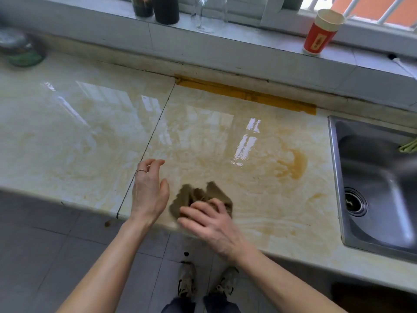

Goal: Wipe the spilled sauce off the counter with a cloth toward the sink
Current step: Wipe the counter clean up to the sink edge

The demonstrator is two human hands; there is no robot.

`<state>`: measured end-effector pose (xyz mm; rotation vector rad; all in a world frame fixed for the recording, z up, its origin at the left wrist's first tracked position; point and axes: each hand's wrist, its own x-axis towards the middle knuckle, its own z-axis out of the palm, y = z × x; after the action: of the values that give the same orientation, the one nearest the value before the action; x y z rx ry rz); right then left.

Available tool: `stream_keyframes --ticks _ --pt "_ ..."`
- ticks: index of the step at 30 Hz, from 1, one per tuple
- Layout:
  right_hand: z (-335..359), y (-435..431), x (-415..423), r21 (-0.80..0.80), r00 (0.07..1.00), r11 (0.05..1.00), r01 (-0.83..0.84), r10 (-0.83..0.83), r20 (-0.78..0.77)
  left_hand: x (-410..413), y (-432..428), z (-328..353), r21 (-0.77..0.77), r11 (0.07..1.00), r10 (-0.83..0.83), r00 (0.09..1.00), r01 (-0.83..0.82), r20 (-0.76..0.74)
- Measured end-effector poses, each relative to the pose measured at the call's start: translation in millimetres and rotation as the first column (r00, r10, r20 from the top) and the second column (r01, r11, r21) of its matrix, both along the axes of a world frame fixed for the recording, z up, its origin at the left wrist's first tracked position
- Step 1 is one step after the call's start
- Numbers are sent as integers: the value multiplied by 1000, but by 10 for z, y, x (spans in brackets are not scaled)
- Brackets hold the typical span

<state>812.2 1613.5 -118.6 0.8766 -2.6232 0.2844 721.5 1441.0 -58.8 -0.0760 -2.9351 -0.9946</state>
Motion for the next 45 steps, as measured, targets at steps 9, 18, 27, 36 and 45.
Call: stream_keyframes --ticks 9,18,27,36,45 --pt "-78 449 -599 -31 826 833 553 -542 155 12 37 -4 -10 1000 -22 1000 22 6" --pt "-54 423 151 -64 933 932 357 -352 76 78 377 -85 2 993 -118 993 118 30" --pt "77 1178 148 -144 746 733 665 -644 168 163 698 -107 11 984 -180 982 180 48" --pt "-148 1301 585 62 866 868 493 -496 67 196 820 -90 1 987 -161 986 161 35" --pt "56 1043 491 -156 873 861 484 -462 159 198 758 -28 8 996 -92 995 92 29"
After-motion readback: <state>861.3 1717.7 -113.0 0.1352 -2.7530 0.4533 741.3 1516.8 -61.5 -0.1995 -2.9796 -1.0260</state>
